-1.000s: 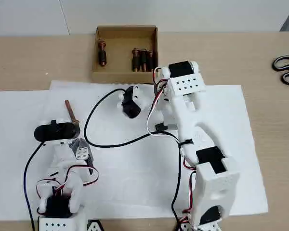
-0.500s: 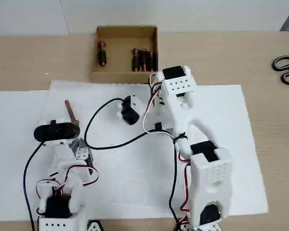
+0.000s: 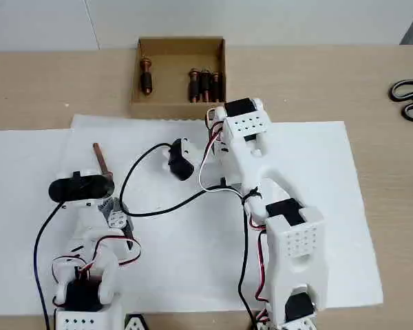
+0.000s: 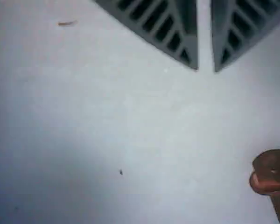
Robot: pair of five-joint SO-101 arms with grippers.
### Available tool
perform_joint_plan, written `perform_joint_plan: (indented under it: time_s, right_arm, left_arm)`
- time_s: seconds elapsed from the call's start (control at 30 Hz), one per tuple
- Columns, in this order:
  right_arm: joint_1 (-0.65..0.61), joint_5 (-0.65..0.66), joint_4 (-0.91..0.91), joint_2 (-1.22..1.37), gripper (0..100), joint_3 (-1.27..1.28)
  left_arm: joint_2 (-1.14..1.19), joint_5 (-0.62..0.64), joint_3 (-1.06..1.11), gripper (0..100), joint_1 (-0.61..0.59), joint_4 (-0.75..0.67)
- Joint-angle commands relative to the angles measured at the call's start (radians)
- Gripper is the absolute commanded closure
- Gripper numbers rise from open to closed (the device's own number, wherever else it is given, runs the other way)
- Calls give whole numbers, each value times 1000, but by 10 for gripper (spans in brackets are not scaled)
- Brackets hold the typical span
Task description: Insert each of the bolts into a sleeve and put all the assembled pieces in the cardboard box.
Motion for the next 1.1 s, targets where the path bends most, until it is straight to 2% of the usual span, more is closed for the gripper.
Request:
perform_joint_plan:
  time_s: [0.0,0.23,0.5,0.63,0.9,1.07]
  right_arm:
    - [-24,6,1,18,968,12]
    - [-19,2,-8,12,973,3]
    - [-2,-207,47,-71,974,-216]
    - [15,-399,91,-151,975,-241]
    - [151,-766,104,-335,995,-238]
    - [263,-913,107,-395,995,-216]
  left_arm:
    - [-8,-3,-2,994,-5,-21]
    - [-8,-3,-2,994,-5,-21]
    - [-8,-3,-2,994,-5,-23]
    - [-8,-3,-2,994,-6,-23]
    - [-8,-2,-2,994,-5,-25]
    - [-8,-6,-2,994,-5,-25]
